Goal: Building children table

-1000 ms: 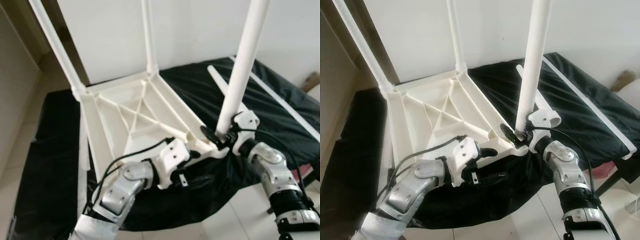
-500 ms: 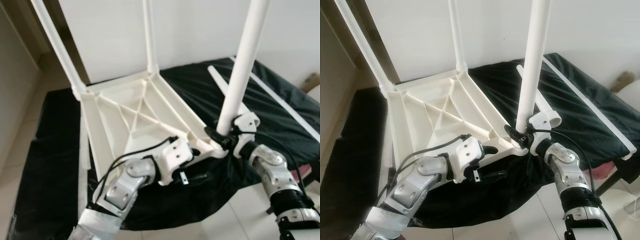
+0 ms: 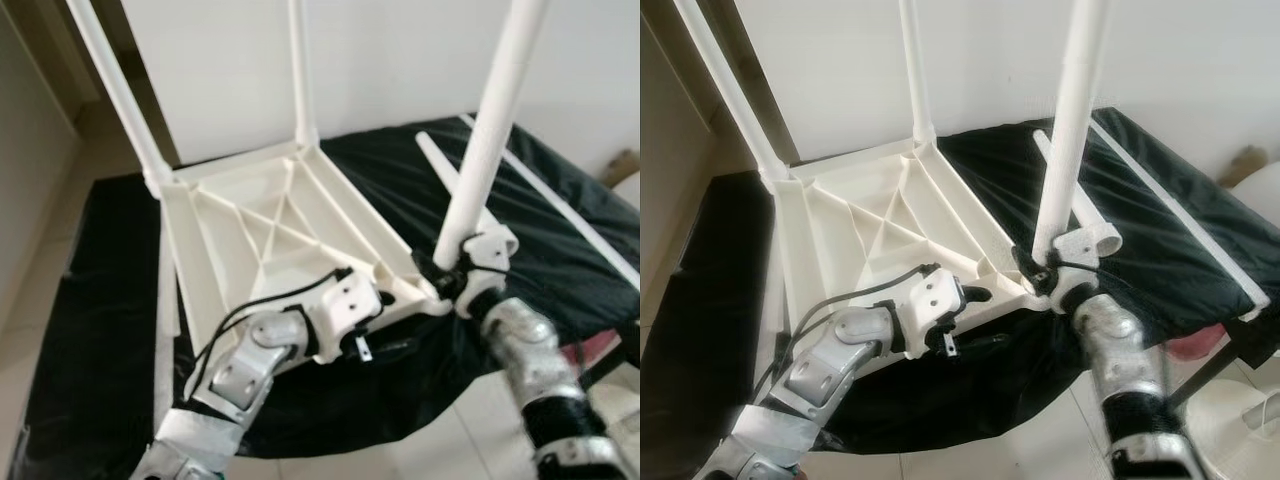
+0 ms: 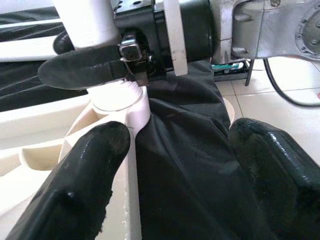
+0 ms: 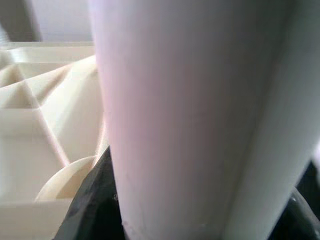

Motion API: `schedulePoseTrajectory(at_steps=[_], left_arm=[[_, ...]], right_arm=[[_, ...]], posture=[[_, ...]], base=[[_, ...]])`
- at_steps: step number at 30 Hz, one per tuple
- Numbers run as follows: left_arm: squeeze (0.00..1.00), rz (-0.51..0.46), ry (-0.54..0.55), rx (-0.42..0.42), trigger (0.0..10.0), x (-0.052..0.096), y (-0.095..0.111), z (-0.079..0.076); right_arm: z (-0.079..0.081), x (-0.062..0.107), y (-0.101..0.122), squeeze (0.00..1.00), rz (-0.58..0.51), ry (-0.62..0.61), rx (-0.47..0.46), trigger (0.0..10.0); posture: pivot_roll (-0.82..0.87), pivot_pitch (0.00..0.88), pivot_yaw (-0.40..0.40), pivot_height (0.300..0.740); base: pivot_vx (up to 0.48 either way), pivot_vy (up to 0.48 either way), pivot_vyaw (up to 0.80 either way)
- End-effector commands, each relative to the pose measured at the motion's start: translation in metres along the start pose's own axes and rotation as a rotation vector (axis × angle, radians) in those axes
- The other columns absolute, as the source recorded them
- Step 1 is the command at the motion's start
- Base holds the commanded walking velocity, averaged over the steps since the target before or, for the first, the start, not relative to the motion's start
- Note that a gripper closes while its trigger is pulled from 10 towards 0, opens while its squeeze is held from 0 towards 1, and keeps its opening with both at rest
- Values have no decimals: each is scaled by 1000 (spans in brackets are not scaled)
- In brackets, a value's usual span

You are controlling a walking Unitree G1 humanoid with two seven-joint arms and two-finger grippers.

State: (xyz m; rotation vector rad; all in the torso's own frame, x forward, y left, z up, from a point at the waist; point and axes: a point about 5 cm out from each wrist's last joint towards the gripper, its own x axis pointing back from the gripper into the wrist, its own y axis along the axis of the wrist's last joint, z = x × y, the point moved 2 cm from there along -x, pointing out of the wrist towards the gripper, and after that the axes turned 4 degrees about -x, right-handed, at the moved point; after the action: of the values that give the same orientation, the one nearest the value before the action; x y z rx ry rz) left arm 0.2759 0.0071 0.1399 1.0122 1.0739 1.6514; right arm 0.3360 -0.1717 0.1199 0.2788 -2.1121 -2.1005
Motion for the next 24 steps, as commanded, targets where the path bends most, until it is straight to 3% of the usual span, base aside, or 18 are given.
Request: schedulePoseTrajectory(at_steps=[1,4,5,7,8,9,10,12,16,24], left_arm=[[0,21,68,-14,10000,2,-2,8],[0,23,73,-14,10000,3,-2,9],[0,22,80,-8,10000,3,-3,9],[0,22,80,-8,10000,3,-3,9],[0,25,86,-5,10000,2,-4,10],[0,25,86,-5,10000,2,-4,10],[0,28,88,-4,10000,2,-5,10],[0,28,88,-4,10000,2,-5,10],[0,11,86,-3,10000,0,-3,12],[0,5,87,-10,10000,0,-1,16]], right_arm=[[0,11,-31,0,141,-78,-24,10000],[4,13,-34,0,142,-141,-65,10000],[10,15,-35,0,134,-246,-103,10000],[10,15,-35,0,134,-246,-103,10000],[13,19,-37,0,129,-376,-138,10000],[13,19,-37,0,129,-376,-138,10000],[16,22,-39,0,135,-475,-185,10000],[16,22,-39,0,135,-475,-185,10000],[36,19,-29,0,80,-420,-240,10000],[40,20,-22,0,76,-433,-239,10000]], posture=[[-72,0,44,740],[-72,0,43,740],[-75,0,51,740],[-75,0,51,740],[-75,0,54,740],[-75,0,54,740],[-76,0,59,740],[-76,0,59,740],[-81,0,66,740],[-85,0,68,740]], base=[[0,0,0],[0,0,0],[0,0,0],[0,0,0],[0,0,0],[0,0,0],[0,0,0],[0,0,0],[0,0,0],[0,0,0]])
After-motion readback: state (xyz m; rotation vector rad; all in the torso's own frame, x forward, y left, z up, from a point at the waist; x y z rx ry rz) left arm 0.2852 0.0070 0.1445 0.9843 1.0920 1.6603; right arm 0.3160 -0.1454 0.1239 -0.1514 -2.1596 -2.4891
